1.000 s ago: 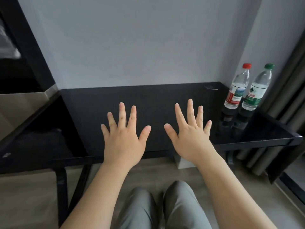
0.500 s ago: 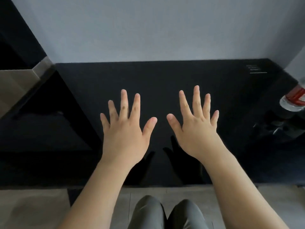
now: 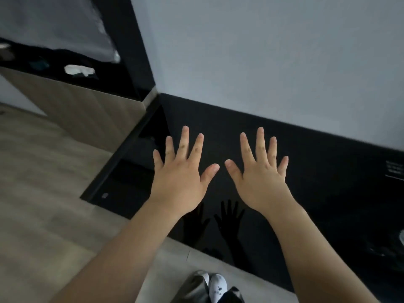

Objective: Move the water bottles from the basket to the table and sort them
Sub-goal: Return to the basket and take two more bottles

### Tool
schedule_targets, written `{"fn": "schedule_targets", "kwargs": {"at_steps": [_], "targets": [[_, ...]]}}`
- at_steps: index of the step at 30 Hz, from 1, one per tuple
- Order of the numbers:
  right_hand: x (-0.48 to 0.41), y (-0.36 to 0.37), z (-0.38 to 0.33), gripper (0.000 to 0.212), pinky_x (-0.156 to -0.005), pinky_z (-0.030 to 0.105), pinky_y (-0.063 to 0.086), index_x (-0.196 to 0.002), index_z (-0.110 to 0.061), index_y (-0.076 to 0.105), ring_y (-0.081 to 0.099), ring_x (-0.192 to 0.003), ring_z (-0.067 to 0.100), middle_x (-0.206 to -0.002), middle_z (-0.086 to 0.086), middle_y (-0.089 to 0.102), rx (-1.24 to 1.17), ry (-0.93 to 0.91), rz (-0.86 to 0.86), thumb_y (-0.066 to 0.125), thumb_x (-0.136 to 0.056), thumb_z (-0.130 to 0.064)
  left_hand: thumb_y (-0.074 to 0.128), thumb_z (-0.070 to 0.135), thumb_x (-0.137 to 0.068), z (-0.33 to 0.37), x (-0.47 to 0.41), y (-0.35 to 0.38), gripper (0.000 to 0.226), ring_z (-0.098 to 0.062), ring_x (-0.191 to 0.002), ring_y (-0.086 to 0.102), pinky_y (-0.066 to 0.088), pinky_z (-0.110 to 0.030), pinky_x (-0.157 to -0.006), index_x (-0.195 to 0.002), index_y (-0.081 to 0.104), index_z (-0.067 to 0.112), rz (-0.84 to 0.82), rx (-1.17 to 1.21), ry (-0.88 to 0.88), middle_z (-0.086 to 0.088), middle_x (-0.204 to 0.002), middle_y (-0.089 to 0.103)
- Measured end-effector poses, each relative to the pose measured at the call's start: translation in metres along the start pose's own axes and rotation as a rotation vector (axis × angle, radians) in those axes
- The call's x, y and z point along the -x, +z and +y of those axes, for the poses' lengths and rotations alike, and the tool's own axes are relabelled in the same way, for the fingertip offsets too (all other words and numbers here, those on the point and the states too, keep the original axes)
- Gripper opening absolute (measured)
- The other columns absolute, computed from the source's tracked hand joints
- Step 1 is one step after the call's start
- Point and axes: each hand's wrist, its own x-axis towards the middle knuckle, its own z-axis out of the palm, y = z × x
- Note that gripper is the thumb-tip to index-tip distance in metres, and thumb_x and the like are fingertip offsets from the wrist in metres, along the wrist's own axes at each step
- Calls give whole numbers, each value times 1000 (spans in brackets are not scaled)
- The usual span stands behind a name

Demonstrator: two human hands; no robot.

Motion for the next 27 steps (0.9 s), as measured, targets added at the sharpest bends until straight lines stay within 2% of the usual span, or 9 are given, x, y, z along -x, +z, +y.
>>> {"fn": "schedule_targets", "kwargs": {"at_steps": [4,9,17,27], "targets": [[8,-22,-44,76,-121,65,-6,-159,-35,-25,-33,-151,34,-161,0,-42,49,-124,-62,5,-99,-71,8,76,-93,-36,28,-35,82,-35,-157,-11,8,-64,-124,-160,-15,35,-12,34,-154,1,-167,-29],[10,-13,-108,76,-121,65,-5,-159,-35,-24,-31,-152,35,-162,0,-40,90,-317,-124,6,-99,-71,4,76,-91,-90,84,-46,83,-38,-157,-7,9,-64,-123,-161,-13,34,5,27,-374,0,-169,-24],[13,4,-229,75,-121,64,-9,-159,-38,-22,-33,-151,30,-162,-3,-42,121,-641,-190,11,-100,-70,4,78,-92,-163,166,-61,82,-38,-155,-14,5,-65,-123,-159,-18,36,43,130,-709,-2,-165,-31],[3,55,-374,76,-121,65,-13,-159,-40,-22,-38,-149,26,-160,-7,-44,163,-828,-250,12,-99,-72,6,79,-93,-285,202,-58,83,-38,-156,-13,5,-65,-123,-158,-21,36,102,184,-914,-4,-165,-31]]}}
